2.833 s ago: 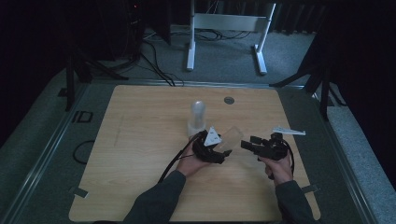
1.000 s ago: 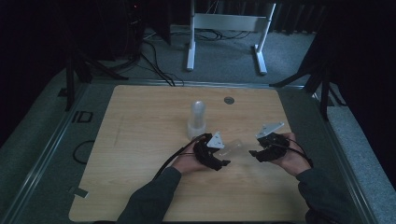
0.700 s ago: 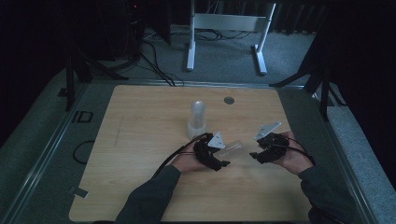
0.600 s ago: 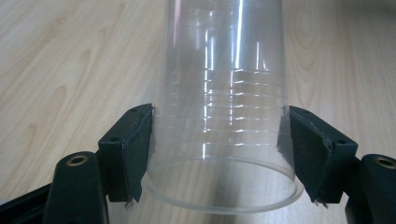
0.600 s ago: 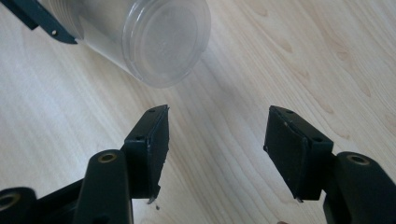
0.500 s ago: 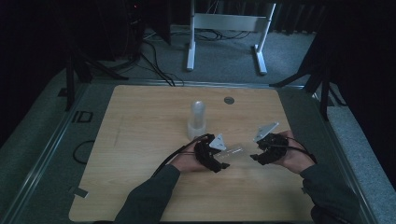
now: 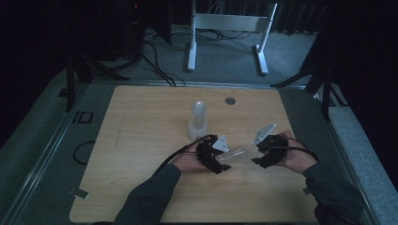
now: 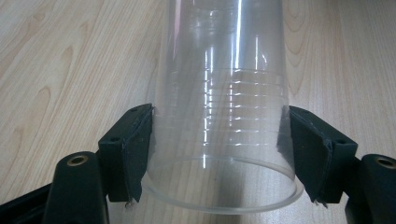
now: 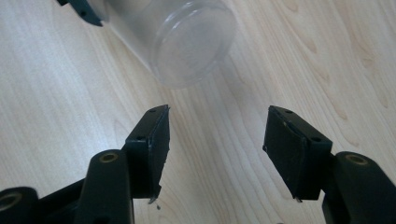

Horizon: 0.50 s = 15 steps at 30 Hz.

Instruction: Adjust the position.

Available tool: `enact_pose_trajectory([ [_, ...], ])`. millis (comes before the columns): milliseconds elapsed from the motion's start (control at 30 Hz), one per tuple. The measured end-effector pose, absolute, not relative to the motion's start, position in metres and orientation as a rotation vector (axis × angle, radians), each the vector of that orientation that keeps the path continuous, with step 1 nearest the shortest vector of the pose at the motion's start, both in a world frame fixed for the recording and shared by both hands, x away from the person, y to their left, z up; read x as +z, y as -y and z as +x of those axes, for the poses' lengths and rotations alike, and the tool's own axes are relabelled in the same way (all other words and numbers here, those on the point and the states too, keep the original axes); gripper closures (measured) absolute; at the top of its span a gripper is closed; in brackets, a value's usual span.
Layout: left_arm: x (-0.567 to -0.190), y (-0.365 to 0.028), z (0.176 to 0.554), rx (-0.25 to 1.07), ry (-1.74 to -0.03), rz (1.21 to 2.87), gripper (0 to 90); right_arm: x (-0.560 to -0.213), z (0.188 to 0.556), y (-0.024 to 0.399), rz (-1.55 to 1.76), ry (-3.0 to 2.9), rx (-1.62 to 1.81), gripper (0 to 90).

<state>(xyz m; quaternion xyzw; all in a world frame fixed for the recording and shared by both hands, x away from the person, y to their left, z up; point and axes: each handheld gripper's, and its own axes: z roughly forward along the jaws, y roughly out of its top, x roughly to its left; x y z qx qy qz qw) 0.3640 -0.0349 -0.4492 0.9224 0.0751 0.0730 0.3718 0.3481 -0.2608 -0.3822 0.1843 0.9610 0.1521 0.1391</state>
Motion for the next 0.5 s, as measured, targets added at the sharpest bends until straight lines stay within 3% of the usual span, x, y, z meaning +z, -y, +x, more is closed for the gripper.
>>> enact_pose_trajectory([
  [500, -0.452, 0.041, 0.359, 0.231, -0.149, 2.419, 27.9, -0.378, 0.346, 0.242, 0.402, -2.856, 0.310, 40.1],
])
